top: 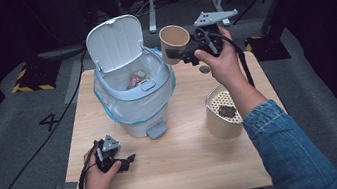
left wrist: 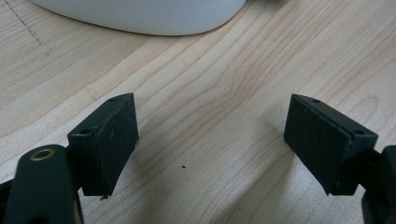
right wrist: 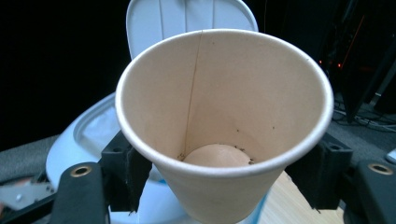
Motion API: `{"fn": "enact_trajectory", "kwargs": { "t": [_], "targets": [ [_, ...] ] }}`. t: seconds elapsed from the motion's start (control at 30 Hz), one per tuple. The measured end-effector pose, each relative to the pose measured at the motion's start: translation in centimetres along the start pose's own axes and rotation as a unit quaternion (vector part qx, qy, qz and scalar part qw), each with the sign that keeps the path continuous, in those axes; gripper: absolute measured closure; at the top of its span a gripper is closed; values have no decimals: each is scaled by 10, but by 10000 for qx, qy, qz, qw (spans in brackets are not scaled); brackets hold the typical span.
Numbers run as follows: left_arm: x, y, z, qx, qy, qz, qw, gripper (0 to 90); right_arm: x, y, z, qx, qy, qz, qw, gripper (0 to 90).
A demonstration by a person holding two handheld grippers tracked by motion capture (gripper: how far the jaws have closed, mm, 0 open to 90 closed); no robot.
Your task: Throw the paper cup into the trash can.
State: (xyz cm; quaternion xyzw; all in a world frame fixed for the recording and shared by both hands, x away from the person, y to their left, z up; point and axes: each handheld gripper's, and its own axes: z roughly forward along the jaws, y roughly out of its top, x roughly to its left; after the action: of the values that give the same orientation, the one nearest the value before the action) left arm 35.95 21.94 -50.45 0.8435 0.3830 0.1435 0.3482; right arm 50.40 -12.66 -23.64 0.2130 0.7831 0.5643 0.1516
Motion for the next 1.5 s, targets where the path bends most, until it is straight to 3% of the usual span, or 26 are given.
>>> {"fn": "enact_trajectory", "kwargs": {
  "t": [0.37,0.67,0.93,1.0,1.07,1.1,1.13,1.2,1.5],
  "targets": [
    [0,0,0,19,-10,6,10000,181,12,8,38,-192,5,51,9998,289],
    [0,0,0,20,-9,7,10000,181,19,2,62,-63,97,93,9999,289],
    [0,0,0,19,-9,5,10000,181,29,-2,80,129,63,-41,9999,286],
    [0,0,0,19,-7,8,10000,181,31,-3,84,195,61,-75,9998,270],
    [0,0,0,19,-8,7,10000,181,32,-5,90,208,144,-19,9997,139],
    [0,0,0,18,-8,6,10000,181,32,-6,91,211,125,-3,9997,123],
    [0,0,0,18,-7,8,10000,181,33,-6,93,204,5,-61,9998,166],
    [0,0,0,18,-7,7,10000,181,35,-6,93,100,-267,-116,9995,148],
    [0,0,0,8,-5,3,10000,181,27,2,64,94,81,-311,9994,158]
  ]
}}
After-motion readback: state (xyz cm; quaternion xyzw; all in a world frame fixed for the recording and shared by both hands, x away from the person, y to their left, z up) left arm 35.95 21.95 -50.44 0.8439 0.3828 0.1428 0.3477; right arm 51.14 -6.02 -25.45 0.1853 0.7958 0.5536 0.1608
